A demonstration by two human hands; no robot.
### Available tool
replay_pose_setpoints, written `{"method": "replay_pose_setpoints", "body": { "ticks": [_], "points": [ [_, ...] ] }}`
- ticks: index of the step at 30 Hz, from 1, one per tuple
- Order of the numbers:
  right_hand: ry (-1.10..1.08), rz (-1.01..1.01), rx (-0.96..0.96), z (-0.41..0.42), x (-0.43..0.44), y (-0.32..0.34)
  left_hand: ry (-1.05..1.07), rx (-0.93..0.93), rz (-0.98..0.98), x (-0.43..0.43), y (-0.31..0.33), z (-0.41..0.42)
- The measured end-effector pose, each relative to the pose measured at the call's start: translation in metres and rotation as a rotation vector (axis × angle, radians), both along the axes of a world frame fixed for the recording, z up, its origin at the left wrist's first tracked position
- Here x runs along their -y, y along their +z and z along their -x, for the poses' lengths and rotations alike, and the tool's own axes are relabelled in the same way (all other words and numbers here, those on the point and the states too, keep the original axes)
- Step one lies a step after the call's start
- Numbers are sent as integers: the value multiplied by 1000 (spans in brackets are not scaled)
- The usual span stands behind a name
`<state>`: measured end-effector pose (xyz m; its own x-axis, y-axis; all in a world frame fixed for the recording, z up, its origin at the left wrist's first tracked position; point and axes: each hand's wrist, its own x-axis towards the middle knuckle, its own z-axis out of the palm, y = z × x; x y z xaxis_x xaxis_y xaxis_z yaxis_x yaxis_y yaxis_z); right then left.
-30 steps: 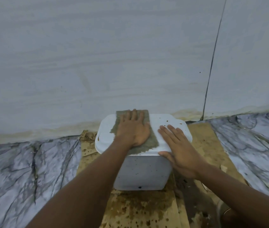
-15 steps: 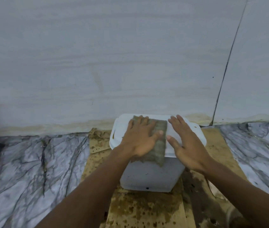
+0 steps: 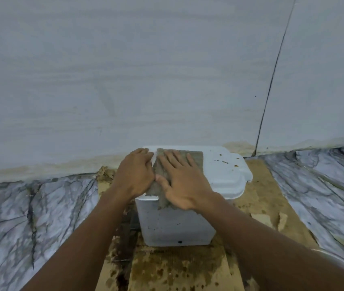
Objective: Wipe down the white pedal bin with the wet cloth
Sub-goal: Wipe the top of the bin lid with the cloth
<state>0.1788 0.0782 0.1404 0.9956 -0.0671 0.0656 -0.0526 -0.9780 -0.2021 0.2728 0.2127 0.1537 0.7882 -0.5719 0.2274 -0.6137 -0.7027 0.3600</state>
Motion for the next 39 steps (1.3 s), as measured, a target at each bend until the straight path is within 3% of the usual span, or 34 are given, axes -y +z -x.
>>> {"method": "replay_pose_setpoints", "body": {
  "ticks": [12, 17, 22, 27, 32, 35, 39],
  "points": [
    [-208, -80, -64, 36, 118, -4, 51, 14, 18, 13, 1, 16],
    [-427, -12, 22, 56, 78, -12, 79, 28, 45, 7, -2, 14],
    [-204, -23, 82, 48, 37, -11, 100, 45, 41, 0, -9, 5],
    [-295, -101, 55, 40, 99, -13, 83, 57, 44, 11, -9, 6],
    [-472, -363, 84, 46, 136, -21, 93, 49, 54, 9, -13, 4],
    [-482, -259, 132, 45, 119, -23, 103, 39, 61, 5, -12, 4],
    [-335, -61, 160, 45, 78, -22, 96, 32, 69, 0, -11, 5]
  ]
}}
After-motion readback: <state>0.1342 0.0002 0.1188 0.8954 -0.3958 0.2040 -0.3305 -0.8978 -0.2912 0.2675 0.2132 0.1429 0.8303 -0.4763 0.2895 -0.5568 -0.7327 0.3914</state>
